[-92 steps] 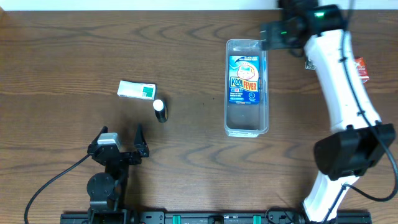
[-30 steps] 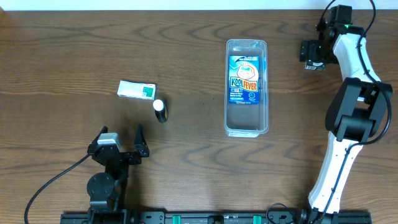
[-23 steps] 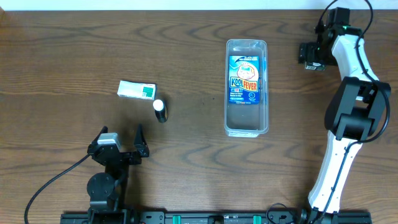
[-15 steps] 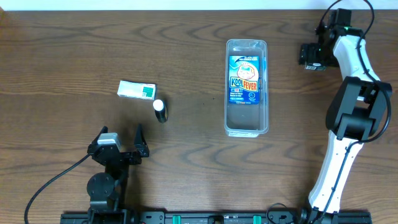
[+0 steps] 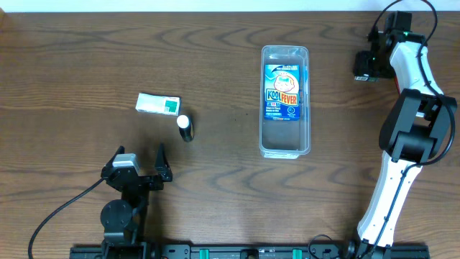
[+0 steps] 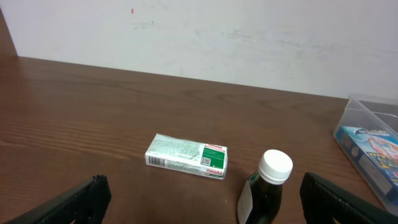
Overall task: Pack container
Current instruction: 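Grasp the green Zam-Buk tin with the right gripper, then carry the tin over the container and lower it onto the blue box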
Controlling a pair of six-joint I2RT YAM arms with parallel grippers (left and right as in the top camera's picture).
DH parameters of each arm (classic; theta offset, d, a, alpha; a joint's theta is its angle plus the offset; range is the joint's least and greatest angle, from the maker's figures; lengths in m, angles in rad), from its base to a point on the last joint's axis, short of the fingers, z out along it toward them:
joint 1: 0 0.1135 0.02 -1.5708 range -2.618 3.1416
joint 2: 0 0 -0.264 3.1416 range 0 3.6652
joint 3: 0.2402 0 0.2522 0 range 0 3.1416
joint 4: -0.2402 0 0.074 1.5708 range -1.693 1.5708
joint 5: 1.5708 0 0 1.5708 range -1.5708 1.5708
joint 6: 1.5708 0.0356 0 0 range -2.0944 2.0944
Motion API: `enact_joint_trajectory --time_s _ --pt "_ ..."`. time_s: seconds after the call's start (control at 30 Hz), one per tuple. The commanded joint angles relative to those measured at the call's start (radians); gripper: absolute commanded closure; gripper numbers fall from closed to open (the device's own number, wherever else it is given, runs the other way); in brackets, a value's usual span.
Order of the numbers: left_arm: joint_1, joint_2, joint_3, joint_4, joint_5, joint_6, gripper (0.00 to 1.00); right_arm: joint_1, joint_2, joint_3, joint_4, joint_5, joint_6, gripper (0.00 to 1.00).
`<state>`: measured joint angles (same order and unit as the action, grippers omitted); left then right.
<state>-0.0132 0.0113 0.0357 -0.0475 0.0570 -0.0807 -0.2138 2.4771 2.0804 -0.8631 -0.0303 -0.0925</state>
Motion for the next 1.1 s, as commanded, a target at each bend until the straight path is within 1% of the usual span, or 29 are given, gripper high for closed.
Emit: enact_joint_trajectory --time_s 0.0,0.07,0.2,0.33,0.43,0.5,0.63,0.7,0.83,0.93,1.07 --pt "0.005 -0.001 -0.032 -0.016 0.011 0.006 0.02 0.001 0.022 -0.002 -0.002 -0.008 -0.010 0.39" --pt "0.005 -0.001 -0.032 -0.016 0.011 0.006 0.02 0.002 0.018 -0.001 -0.005 -0.012 -0.010 0.41" --pt "0.005 -0.001 -0.032 -0.016 0.011 0.006 0.02 0.004 -0.012 0.000 -0.020 -0.042 -0.010 0.42" --pt "0.005 -0.001 -0.032 -0.016 0.011 0.006 0.02 0.005 -0.087 0.001 -0.055 -0.085 0.000 0.44" --pt "0.005 -0.001 -0.032 -0.016 0.011 0.006 0.02 0.006 -0.174 0.001 -0.111 -0.139 0.031 0.43" --pt "0.005 -0.001 -0.032 -0.016 0.011 0.006 0.02 0.010 -0.253 0.001 -0.175 -0.204 0.058 0.43" --pt "0.005 -0.001 -0.032 -0.016 0.011 0.006 0.02 0.034 -0.406 0.001 -0.303 -0.347 0.066 0.41" --pt "0.005 -0.001 -0.032 -0.016 0.011 0.006 0.02 0.061 -0.477 0.001 -0.361 -0.380 0.070 0.40" --pt "0.005 -0.001 -0.032 -0.016 0.011 0.006 0.02 0.157 -0.587 0.001 -0.432 -0.375 0.091 0.40" --pt "0.005 -0.001 -0.032 -0.016 0.011 0.006 0.02 0.245 -0.614 0.001 -0.447 -0.313 0.142 0.40" --pt "0.005 -0.001 -0.032 -0.016 0.011 0.006 0.02 0.369 -0.594 -0.001 -0.447 -0.194 0.237 0.39"
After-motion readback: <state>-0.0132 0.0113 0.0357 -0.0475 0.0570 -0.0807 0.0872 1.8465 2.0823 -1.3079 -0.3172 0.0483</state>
